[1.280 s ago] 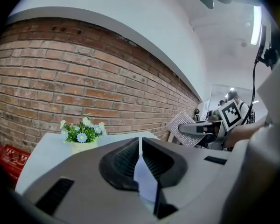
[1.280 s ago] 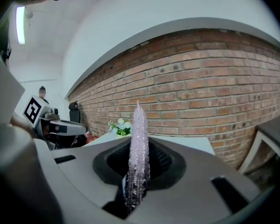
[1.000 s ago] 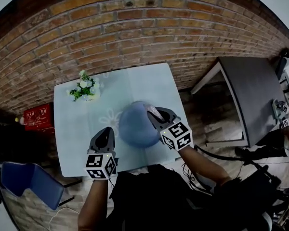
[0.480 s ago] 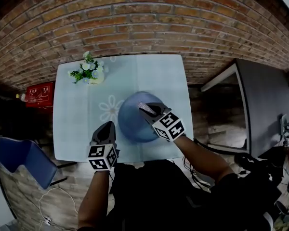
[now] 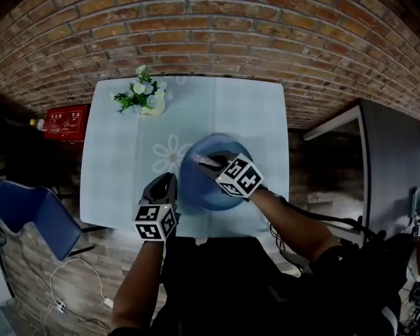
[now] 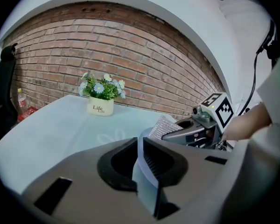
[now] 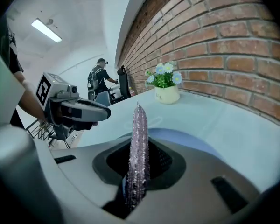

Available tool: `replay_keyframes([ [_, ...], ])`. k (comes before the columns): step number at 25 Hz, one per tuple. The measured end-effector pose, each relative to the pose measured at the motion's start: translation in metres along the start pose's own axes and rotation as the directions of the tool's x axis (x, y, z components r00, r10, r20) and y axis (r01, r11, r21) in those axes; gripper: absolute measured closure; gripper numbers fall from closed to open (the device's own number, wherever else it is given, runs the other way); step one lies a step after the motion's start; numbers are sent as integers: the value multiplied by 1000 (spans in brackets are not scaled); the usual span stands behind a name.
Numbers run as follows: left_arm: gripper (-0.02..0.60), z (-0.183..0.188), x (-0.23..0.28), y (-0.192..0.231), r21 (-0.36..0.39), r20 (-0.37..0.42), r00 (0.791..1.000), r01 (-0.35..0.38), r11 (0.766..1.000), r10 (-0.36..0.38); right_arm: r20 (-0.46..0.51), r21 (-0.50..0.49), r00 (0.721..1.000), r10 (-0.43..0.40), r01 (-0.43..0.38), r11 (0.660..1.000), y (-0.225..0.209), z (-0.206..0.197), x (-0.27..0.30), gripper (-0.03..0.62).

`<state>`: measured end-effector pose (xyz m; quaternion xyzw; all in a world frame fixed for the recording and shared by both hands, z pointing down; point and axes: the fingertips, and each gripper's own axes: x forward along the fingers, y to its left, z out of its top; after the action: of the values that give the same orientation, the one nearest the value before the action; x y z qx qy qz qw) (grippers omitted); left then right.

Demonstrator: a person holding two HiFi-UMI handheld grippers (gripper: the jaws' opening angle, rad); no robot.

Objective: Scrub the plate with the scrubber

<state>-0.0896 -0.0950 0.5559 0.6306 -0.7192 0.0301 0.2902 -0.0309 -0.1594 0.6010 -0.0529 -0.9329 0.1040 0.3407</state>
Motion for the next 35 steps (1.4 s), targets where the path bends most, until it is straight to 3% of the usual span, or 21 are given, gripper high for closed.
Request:
replay_keyframes([
  [3,458,-15,10,-5,5,-65,998,17,1000,-17,-31,-14,999,38,-39,999,-2,-4,9,530],
  [4,454,-20,14,-6,7,-81,997,17,1000,-16,-42,-17,998,50,-50,999,-2,-6,12,530],
  [8,454,-39,28,-2,18,-116,993,-12,1000,14,-83,-11,992,94,-95,995,-3,-10,21,530],
  [13,456,-58,36,-2,7,-188,982,-15,1000,16,-130,-64,988,86,-95,993,-11,-9,26,530],
  [22,480,-72,41,-5,-30,-222,975,-28,999,21,-140,-4,989,36,-37,999,-32,-11,29,530],
  [30,482,-74,41,-5,-13,-222,975,-28,1000,24,-161,-44,986,-36,29,999,-46,-14,34,528],
  [35,483,-74,41,-6,2,-235,972,-29,1000,28,-149,-2,986,-71,72,997,-55,-18,34,524],
])
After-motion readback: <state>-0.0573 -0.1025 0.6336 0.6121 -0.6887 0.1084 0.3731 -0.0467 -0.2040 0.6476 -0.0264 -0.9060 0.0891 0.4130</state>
